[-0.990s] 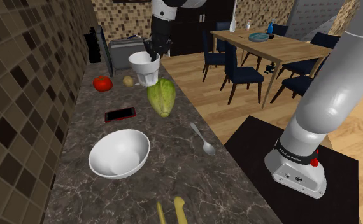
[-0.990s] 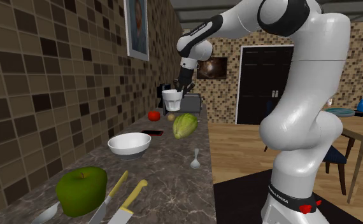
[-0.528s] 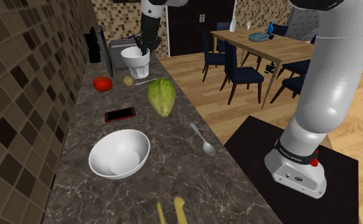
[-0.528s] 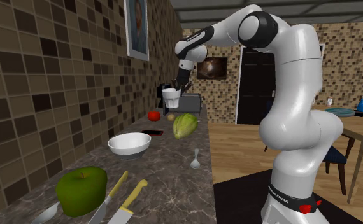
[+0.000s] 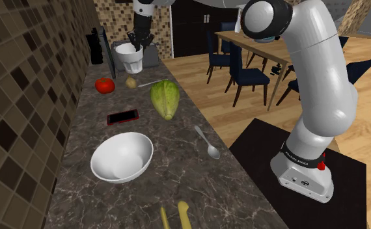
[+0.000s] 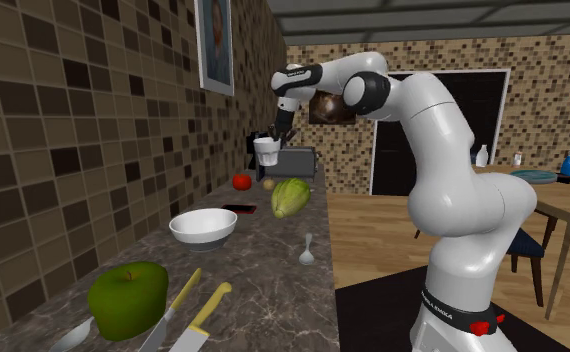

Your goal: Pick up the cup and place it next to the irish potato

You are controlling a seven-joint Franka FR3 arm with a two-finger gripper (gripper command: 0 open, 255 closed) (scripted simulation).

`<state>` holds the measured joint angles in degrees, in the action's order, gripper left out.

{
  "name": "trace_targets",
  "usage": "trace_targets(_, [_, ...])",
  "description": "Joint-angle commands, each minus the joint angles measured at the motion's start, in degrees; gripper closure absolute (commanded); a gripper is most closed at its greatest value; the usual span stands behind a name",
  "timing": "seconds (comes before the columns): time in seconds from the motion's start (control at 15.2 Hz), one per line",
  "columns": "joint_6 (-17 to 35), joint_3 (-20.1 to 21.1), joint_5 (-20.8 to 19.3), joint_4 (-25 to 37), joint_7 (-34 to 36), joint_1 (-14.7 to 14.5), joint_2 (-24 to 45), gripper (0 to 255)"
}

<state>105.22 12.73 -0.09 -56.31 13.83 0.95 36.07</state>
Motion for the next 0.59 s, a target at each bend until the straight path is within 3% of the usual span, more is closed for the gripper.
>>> trace_targets(0.0, [-0.1, -0.2, -0.3, 2.3, 0.0, -0.4, 2.1, 255])
trace_targets(0.53, [7.2, -0.1, 0.0, -6.7, -0.5, 0.4, 0.5, 255])
